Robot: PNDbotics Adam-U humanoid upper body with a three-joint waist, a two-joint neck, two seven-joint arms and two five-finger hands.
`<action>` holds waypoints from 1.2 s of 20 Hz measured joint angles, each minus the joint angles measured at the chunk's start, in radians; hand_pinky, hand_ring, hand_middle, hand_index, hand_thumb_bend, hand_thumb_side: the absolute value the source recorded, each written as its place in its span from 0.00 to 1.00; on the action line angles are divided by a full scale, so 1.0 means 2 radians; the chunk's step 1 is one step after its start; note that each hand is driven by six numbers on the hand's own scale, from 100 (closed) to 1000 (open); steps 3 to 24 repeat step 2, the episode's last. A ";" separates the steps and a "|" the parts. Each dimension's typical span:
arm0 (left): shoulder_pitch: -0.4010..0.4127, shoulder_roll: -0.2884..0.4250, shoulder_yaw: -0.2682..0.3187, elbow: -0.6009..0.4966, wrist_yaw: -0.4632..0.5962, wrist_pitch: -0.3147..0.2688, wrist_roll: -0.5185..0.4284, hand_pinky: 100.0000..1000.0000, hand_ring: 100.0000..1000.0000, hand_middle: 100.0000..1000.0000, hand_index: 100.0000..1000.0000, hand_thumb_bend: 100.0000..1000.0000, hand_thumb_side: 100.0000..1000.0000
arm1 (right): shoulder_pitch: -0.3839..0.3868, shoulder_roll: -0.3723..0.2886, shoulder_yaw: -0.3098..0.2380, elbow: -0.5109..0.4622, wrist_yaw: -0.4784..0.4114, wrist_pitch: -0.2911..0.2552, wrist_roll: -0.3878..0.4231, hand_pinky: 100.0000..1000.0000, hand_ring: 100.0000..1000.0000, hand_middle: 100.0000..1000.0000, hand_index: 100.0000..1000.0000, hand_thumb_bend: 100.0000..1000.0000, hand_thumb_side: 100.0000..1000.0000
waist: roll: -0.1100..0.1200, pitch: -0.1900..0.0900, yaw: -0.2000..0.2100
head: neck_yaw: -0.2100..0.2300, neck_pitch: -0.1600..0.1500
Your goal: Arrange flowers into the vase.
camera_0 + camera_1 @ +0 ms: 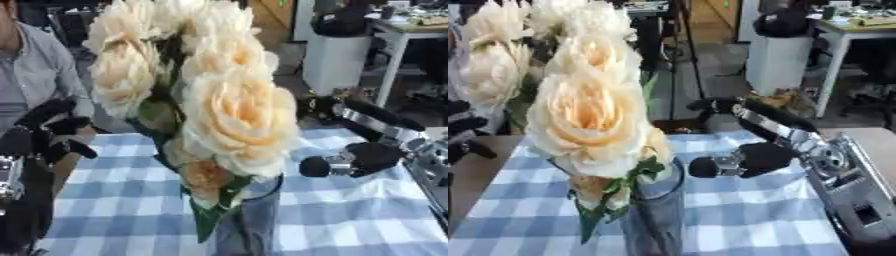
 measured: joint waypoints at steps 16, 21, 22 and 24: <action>0.000 0.000 0.001 0.000 0.000 0.000 0.001 0.42 0.71 0.75 0.84 0.00 1.00 | 0.004 -0.007 -0.006 -0.003 -0.001 0.001 -0.005 1.00 1.00 0.68 0.96 0.81 0.73 | 0.000 0.000 -0.001 | 0.000 0.000; 0.000 0.000 0.001 0.000 0.000 0.000 0.001 0.42 0.71 0.75 0.84 0.00 1.00 | 0.004 -0.007 -0.006 -0.003 -0.001 0.001 -0.005 1.00 1.00 0.68 0.96 0.81 0.73 | 0.000 0.000 -0.001 | 0.000 0.000; 0.000 0.000 0.001 0.000 0.000 0.000 0.001 0.42 0.71 0.75 0.84 0.00 1.00 | 0.004 -0.007 -0.006 -0.003 -0.001 0.001 -0.005 1.00 1.00 0.68 0.96 0.81 0.73 | 0.000 0.000 -0.001 | 0.000 0.000; 0.000 0.000 0.001 0.000 0.000 0.000 0.001 0.42 0.71 0.75 0.84 0.00 1.00 | 0.004 -0.007 -0.006 -0.003 -0.001 0.001 -0.005 1.00 1.00 0.68 0.96 0.81 0.73 | 0.000 0.000 -0.001 | 0.000 0.000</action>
